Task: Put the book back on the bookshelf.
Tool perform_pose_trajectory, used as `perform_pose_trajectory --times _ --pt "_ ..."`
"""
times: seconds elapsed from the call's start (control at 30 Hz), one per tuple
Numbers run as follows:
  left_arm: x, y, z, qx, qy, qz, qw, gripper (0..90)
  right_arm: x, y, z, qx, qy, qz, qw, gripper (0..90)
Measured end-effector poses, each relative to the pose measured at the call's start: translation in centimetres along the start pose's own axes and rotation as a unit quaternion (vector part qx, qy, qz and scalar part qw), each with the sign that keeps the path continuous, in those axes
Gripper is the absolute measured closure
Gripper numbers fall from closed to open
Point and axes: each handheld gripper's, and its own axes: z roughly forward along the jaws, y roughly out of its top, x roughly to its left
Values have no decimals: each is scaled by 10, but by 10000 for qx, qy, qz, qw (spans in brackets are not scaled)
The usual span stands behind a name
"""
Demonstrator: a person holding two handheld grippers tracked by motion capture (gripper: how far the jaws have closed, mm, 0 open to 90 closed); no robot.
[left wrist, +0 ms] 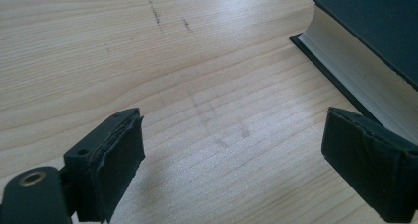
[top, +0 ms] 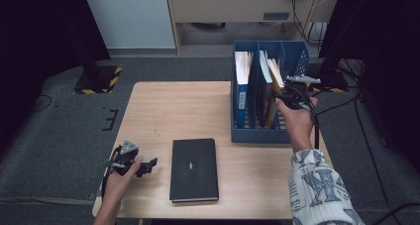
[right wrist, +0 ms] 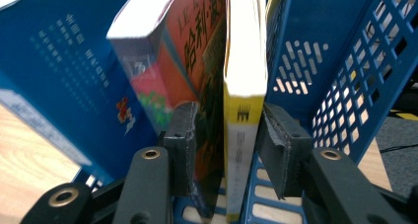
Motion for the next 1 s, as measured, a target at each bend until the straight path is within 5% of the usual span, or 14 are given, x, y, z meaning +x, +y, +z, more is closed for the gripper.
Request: perform_pose_trajectory --times 0.43,1.0 --pt "0 0 0 30 32 39 10000 86 -2 -25 -17 -44 272 51 9996 531" --pt "-1 0 0 13 42 62 10000 86 -4 -37 -15 -98 304 36 9995 564"
